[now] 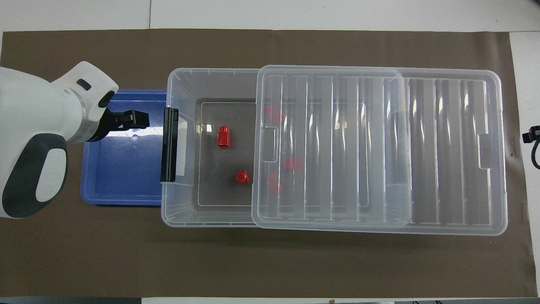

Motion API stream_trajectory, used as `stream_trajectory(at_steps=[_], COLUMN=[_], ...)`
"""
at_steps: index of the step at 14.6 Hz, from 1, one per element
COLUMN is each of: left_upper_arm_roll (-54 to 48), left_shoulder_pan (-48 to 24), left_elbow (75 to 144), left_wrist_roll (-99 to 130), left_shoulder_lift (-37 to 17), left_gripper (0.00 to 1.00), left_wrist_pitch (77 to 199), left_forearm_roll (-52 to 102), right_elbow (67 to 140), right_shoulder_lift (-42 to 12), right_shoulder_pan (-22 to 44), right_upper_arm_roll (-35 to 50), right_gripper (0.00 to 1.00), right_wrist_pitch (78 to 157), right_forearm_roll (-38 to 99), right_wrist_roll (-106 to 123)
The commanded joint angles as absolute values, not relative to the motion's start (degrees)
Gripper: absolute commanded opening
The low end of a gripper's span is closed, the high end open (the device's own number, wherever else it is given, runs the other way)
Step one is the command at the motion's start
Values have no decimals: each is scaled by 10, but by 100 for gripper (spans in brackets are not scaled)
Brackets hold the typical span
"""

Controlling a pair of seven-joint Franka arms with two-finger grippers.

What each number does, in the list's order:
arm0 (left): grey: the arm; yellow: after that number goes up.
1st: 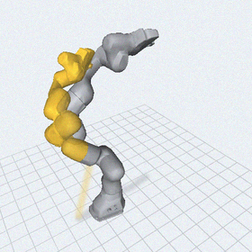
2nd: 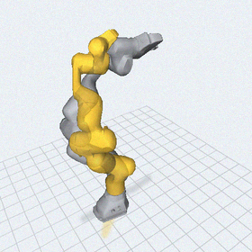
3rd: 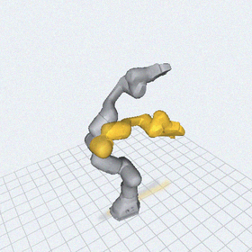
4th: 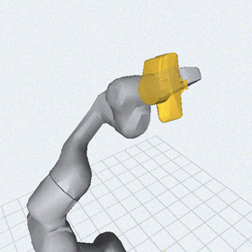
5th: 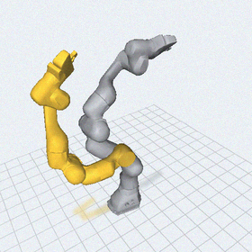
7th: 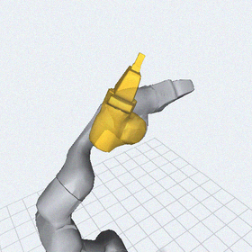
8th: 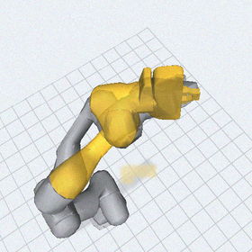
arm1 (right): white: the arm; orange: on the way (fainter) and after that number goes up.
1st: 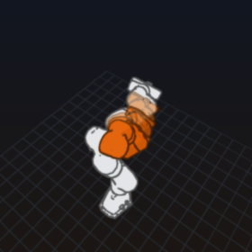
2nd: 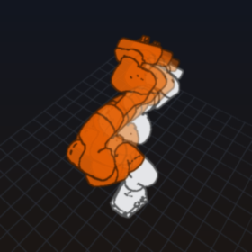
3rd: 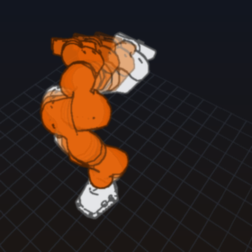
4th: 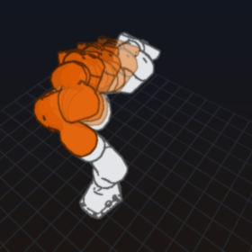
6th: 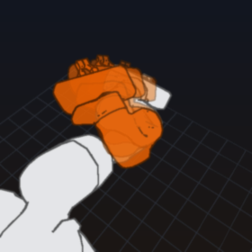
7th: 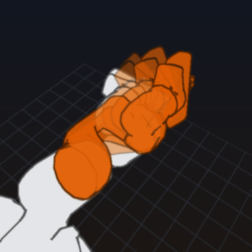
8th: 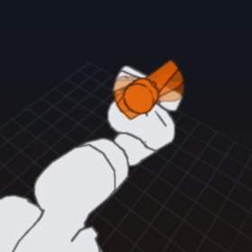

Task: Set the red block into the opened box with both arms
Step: 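Slide the lid back with the right gripper while the left gripper retreats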

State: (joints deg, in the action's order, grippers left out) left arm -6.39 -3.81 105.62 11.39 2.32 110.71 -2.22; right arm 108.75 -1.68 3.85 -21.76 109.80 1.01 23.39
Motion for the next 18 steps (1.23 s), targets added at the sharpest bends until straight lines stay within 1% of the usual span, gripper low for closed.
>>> stream_trajectory(at_steps=[1,3,7,9,15,18], left_upper_arm_roll=[-69,-69,-68,-69,-72,-75], left_shoulder_pan=[1,24,28,27,23,25], left_elbow=[991,956,891,874,876,875], left_wrist_roll=[60,19,-29,-28,-32,-32], left_shoulder_lift=[19,18,16,6,8,8], left_gripper=[100,100,100,100,100,100], left_wrist_pitch=[1037,993,891,861,882,874], left_forearm_roll=[10,25,25,22,19,19], right_elbow=[1102,1113,1114,1111,1111,1111], right_shoulder_lift=[-5,-5,-6,-6,-8,-6], right_shoulder_pan=[35,35,36,37,38,38], right_upper_arm_roll=[-215,-214,-208,-193,-147,-117], right_gripper=[0,0,0,0,0,0], right_wrist_pitch=[1108,1118,1119,1118,1118,1116], right_forearm_roll=[5,5,5,5,5,6], right_wrist_roll=[244,244,239,222,154,107])
